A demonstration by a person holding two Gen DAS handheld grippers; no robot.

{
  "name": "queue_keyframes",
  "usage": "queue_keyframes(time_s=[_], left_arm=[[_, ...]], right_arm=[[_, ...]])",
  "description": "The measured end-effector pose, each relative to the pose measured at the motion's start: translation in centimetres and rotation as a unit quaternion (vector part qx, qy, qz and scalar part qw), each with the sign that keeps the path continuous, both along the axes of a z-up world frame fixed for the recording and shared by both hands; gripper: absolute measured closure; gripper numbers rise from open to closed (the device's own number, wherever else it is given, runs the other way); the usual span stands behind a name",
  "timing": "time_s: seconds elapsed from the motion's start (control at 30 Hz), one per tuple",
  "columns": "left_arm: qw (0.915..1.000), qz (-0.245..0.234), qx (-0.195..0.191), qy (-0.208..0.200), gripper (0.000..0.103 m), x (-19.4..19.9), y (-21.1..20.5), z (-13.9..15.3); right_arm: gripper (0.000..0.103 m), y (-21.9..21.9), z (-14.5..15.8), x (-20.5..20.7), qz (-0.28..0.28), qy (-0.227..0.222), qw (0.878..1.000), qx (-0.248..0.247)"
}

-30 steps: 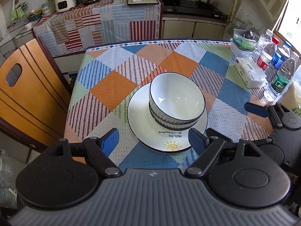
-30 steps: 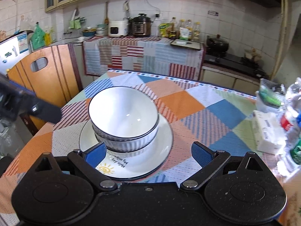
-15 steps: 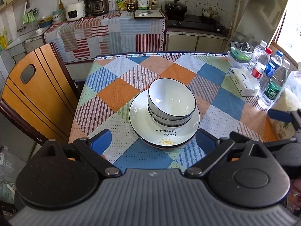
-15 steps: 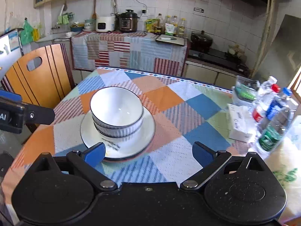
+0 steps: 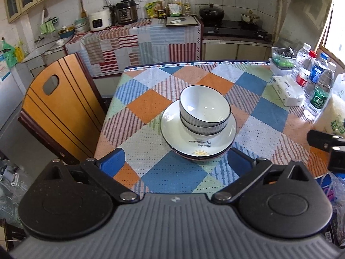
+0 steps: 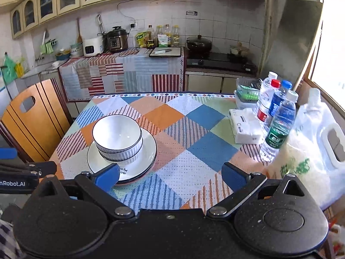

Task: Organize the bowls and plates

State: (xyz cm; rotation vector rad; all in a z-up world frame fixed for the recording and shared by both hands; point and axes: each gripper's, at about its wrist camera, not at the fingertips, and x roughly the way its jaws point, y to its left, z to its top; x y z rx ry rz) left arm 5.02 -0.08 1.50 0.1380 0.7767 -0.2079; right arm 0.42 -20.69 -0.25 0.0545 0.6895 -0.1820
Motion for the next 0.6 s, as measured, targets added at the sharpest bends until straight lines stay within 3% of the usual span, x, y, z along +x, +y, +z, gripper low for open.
queue_keyframes(time_s=[0.17,0.4,0.6], left_arm=[[0.9999,0.005,0.006,-0.012,0.0,-0.8,0.2,0.1],[0.9989,0.011,0.018,-0.042,0.0,-2.0,0.3,-0.4],[0.9996,0.008,0.012,-0.023,0.0,-1.9,0.5,-1.2]], right_arm=[[0.0,0.5,-0.6,-0.6,-0.001,-0.005,1.0,-0.017],[0.0,0.6,-1.7,-0.5,-0.005,0.008,1.0,0.0],[0.0,1.2,-2.4,-0.6,-0.006,0.015,1.0,-0.008]])
